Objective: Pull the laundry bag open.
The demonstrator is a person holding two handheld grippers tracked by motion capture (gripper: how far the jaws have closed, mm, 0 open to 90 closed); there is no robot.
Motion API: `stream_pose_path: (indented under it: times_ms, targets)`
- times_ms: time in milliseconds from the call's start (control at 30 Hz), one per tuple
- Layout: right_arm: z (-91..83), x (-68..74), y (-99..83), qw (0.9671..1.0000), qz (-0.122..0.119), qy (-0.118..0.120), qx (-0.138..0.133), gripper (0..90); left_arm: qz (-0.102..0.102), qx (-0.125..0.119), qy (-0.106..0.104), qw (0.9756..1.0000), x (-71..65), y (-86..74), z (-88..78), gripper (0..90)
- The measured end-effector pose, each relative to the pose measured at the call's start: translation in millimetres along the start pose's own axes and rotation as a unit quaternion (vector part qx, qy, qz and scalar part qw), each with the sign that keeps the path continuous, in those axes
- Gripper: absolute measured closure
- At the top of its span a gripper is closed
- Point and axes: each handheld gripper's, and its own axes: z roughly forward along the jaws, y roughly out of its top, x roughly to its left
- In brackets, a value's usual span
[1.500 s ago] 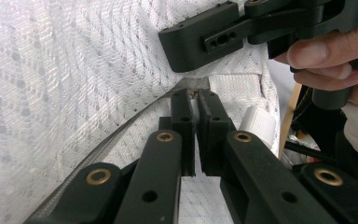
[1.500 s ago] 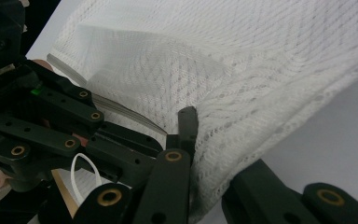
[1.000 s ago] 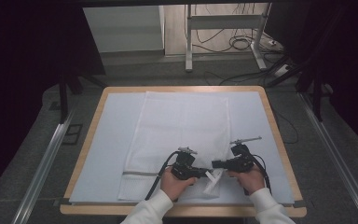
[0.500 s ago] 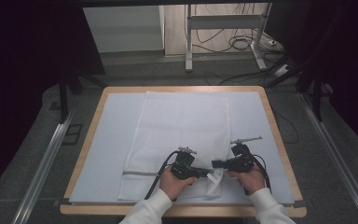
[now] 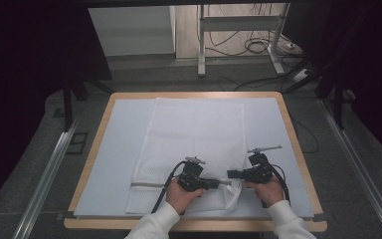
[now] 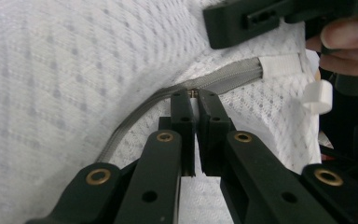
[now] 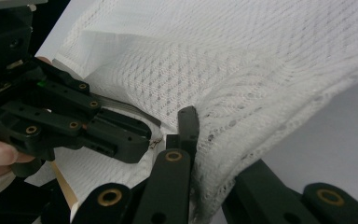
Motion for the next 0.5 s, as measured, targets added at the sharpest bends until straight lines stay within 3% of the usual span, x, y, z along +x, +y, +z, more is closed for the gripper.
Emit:
stream_pose_path:
  times_ms: [500]
  targets:
    - [-0.9,-0.4,-0.1,1.0000,0.002,-0.002,-0.004,88.6,-0.006,0.001,0.005,1.0000,6.7,-2.5,-9.1,87.0]
